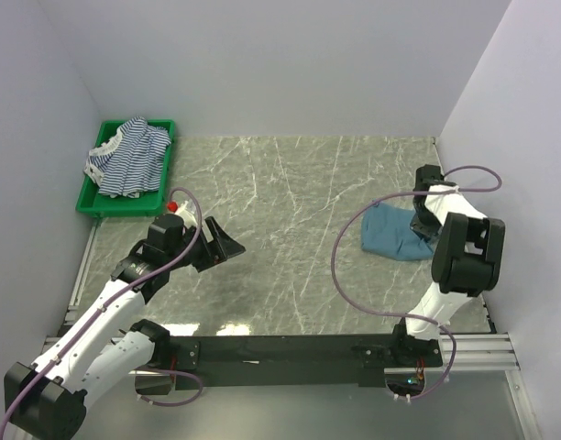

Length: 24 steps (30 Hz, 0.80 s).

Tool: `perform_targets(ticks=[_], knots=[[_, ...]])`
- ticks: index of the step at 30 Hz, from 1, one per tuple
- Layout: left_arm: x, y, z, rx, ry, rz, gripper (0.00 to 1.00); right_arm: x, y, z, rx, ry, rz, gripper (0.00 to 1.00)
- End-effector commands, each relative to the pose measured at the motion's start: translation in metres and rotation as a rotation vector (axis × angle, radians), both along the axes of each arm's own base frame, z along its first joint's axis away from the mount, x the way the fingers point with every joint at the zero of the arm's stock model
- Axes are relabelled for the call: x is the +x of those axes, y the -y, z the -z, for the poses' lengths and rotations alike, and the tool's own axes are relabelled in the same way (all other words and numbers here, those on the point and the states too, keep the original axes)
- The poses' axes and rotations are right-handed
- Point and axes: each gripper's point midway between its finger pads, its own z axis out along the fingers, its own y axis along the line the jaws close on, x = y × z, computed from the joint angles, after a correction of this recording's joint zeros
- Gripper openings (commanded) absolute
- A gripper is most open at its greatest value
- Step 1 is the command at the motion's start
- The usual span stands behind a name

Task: Fold and stack the tank tops

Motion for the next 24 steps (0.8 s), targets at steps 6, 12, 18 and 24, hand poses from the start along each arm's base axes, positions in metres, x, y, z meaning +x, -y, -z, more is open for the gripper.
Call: perform_targets(ticks=[6,12,18,24], knots=[[0.003,0.008,-0.024,-0.031,0.089,0.053,0.8,0.002,0.054,0.014,-0.191,-0.087,0.116,0.0],[0.006,0.004,-0.029,-0.021,0.103,0.026,0.81,-0.009,0.091,0.017,-0.288,-0.12,0.208,0.0],[0.007,0.001,-0.031,-0.005,0.117,0.013,0.81,0.013,0.11,0.002,-0.353,-0.103,0.208,0.0],[0.009,0.001,-0.03,-0.005,0.116,0.01,0.81,0.045,0.124,-0.03,-0.4,-0.06,0.175,0.0]])
